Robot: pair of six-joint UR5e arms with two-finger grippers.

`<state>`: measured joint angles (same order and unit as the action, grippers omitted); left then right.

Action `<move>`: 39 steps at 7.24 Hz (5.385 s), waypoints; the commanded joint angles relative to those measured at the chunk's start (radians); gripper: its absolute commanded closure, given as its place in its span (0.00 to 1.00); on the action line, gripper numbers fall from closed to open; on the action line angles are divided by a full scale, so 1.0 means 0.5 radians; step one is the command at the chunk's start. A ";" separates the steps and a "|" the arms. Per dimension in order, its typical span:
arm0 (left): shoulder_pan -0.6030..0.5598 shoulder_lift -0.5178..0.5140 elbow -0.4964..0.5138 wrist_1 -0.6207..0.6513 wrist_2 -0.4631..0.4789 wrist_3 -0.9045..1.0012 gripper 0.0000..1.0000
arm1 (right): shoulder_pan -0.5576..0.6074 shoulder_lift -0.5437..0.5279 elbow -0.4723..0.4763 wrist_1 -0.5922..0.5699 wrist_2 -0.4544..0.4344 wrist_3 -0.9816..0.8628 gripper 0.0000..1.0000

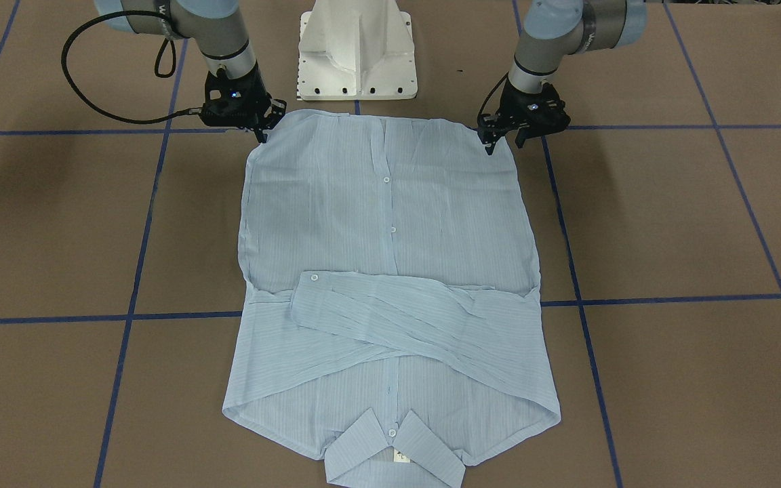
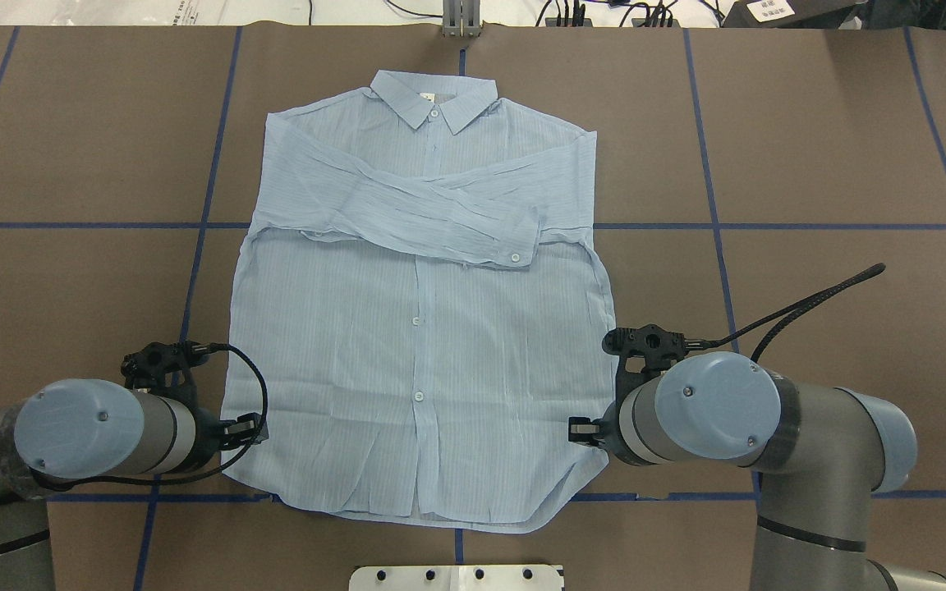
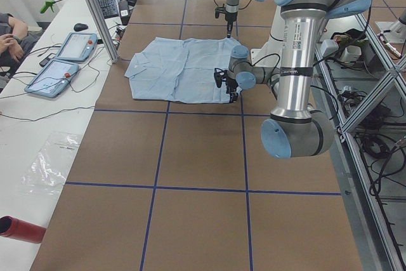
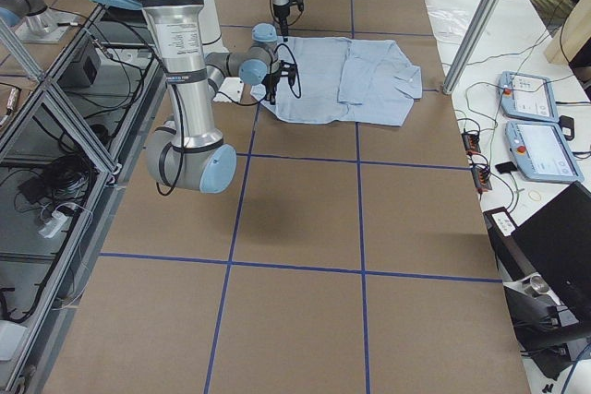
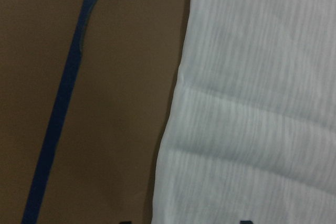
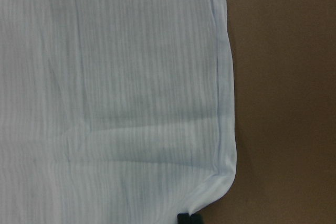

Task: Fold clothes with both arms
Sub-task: 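Close both grippers on the hem corners, then lift the hem with both grippers and fold it toward the collar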

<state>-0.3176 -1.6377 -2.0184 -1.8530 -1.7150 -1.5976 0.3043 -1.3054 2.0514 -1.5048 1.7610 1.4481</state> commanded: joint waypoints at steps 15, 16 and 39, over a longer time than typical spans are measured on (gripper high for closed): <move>0.019 0.011 -0.096 0.037 -0.025 0.041 1.00 | 0.170 0.000 0.039 0.000 0.095 -0.012 1.00; -0.030 0.014 -0.099 0.037 -0.025 0.172 1.00 | 0.186 0.000 0.039 0.000 0.101 -0.018 1.00; -1.328 -1.114 1.197 -0.239 -0.696 0.913 1.00 | 1.195 0.923 -1.193 0.380 0.429 -0.300 1.00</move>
<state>-0.9798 -2.1465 -1.5199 -1.9259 -2.0635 -1.1377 0.8949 -0.8884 1.5406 -1.3201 1.9742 1.3156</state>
